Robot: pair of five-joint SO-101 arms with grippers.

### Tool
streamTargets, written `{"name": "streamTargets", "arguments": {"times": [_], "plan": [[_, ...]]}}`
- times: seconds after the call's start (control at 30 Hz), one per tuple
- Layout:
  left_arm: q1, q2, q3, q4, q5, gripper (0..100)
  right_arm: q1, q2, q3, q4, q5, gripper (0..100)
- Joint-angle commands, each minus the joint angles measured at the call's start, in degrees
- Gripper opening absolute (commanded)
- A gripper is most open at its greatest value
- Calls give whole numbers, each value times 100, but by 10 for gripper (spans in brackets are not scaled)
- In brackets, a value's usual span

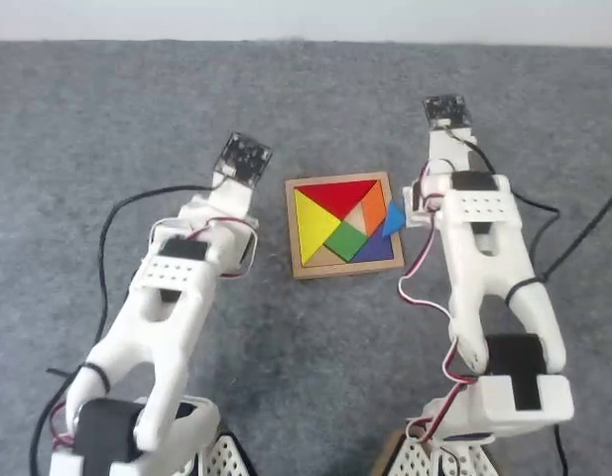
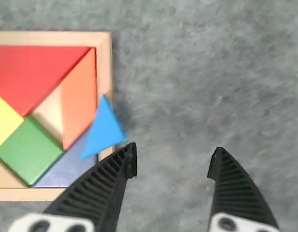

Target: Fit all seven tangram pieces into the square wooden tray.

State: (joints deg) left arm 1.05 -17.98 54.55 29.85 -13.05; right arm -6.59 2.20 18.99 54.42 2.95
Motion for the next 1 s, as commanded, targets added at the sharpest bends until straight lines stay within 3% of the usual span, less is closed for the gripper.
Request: {"name": "streamTargets", "arguments": {"times": [0.0,0.17,0.97], "plan": [[9,-308,-13,-132,-220,13,-488,40,-396,180,-141,253],[26,-255,-13,-123,-255,13,-884,295,-396,127,-141,253],[9,-281,4,-114,-255,13,-910,804,-387,-558,-88,252]]}}
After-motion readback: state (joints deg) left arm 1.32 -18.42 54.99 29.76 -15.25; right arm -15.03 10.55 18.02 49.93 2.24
